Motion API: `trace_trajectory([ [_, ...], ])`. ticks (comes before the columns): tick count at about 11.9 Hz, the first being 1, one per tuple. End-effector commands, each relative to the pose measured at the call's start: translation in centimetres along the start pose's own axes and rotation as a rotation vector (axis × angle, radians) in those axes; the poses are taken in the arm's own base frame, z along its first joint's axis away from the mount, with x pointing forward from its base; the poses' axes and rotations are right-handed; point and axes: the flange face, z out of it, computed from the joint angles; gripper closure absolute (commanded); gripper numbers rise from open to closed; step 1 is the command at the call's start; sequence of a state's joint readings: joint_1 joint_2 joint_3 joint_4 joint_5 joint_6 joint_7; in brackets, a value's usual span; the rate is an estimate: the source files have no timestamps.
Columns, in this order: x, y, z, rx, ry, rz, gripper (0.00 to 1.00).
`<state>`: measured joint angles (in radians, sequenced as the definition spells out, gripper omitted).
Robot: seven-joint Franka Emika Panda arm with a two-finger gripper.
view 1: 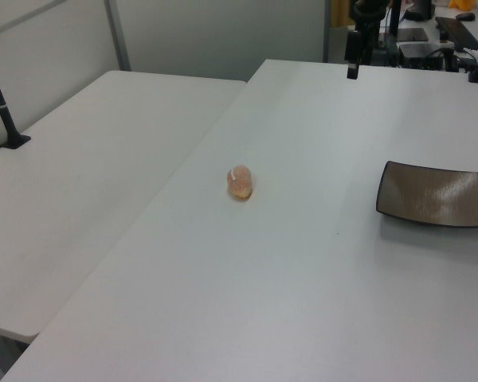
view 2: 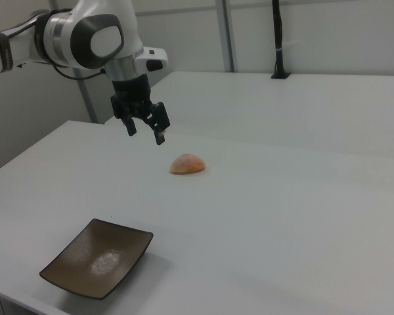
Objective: Bread is placed on a ceramic plate
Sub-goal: 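Move the open gripper from above the plate toward the bread roll, then lower the open gripper down over the orange bread roll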
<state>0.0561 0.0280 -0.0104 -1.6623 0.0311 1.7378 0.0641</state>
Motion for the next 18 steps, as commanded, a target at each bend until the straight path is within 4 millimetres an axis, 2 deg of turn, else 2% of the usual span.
trace_trajectory([
  [1,0.2,-0.2,0.5,0.01,-0.016,0.003,0.0],
  [5,0.8,-0.5,0.5,0.014,0.023,0.062,0.0],
  [7,2.2,-0.7,1.1,0.031,0.071,0.206,0.0],
  [9,3.8,-2.9,2.9,0.055,0.121,0.36,0.0],
  [11,5.8,-3.8,5.1,0.079,0.175,0.514,0.0],
  [13,7.1,-5.6,7.3,0.106,0.213,0.619,0.0],
  [14,7.7,-6.7,9.1,0.107,0.218,0.659,0.0],
  [18,11.5,-9.2,12.8,0.106,0.328,0.814,0.0],
])
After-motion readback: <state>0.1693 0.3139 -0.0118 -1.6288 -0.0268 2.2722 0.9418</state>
